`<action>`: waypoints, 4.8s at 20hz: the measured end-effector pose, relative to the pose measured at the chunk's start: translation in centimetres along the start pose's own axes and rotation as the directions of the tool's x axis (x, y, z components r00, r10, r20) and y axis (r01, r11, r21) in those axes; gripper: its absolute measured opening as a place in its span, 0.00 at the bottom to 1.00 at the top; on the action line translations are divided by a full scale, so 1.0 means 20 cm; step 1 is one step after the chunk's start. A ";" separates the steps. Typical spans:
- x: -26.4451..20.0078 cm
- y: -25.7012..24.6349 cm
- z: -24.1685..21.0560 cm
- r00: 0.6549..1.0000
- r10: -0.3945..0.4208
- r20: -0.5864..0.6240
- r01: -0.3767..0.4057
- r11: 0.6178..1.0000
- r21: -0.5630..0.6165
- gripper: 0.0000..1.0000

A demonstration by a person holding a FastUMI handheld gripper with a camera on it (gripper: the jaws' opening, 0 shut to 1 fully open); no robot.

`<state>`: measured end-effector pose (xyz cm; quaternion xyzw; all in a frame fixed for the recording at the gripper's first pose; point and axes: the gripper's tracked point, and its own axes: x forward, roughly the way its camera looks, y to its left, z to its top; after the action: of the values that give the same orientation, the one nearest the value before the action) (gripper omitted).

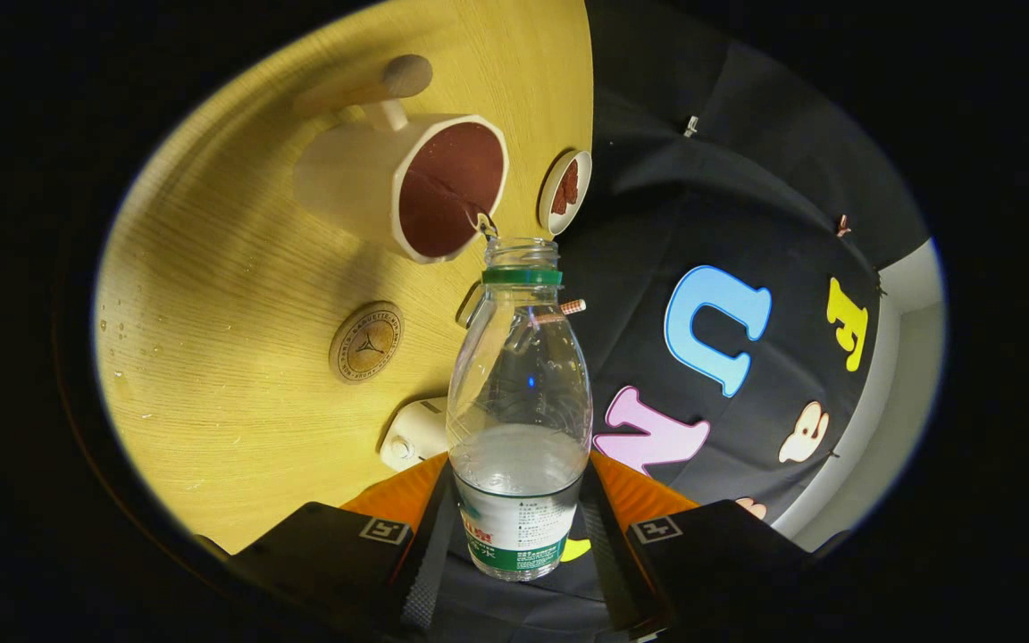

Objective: Take the bottle from table, then pour the juice into the cup, finally place the bottle on the coaster

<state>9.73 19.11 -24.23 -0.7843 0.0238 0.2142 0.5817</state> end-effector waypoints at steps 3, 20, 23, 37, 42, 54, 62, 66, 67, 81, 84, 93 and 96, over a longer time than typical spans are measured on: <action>0.00 0.00 0.01 1.000 -0.001 0.002 0.001 1.000 -0.023 0.74; 0.03 -0.07 0.02 0.998 -0.043 0.047 0.052 0.977 -0.206 0.74; 0.04 -0.10 0.01 0.997 -0.053 0.055 0.065 0.966 -0.250 0.74; 0.05 -0.08 -0.01 0.999 -0.021 0.037 0.025 0.991 -0.128 0.74; 0.02 0.02 0.02 0.999 0.044 0.025 -0.048 0.984 0.174 0.74; -0.10 0.07 0.17 0.991 0.020 0.133 -0.121 0.569 0.814 0.75; -0.10 -0.08 0.11 0.985 -0.109 0.136 -0.122 0.125 0.985 0.75; -0.02 -0.10 0.00 0.980 -0.177 0.091 -0.093 -0.001 0.996 0.75; 0.01 -0.09 -0.02 0.980 -0.184 0.080 -0.087 -0.030 0.996 0.75; 0.54 0.16 0.00 0.987 -0.153 0.057 -0.091 -0.225 0.970 0.77; 0.58 0.20 0.02 0.989 -0.130 0.067 -0.101 -0.275 0.956 0.77; 0.58 0.22 0.03 0.989 -0.125 0.083 -0.119 -0.314 0.942 0.80; 0.57 0.22 0.04 0.988 -0.120 0.095 -0.130 -0.326 0.936 0.88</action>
<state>18.53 20.74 -32.50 0.0389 0.1469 0.1665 0.9743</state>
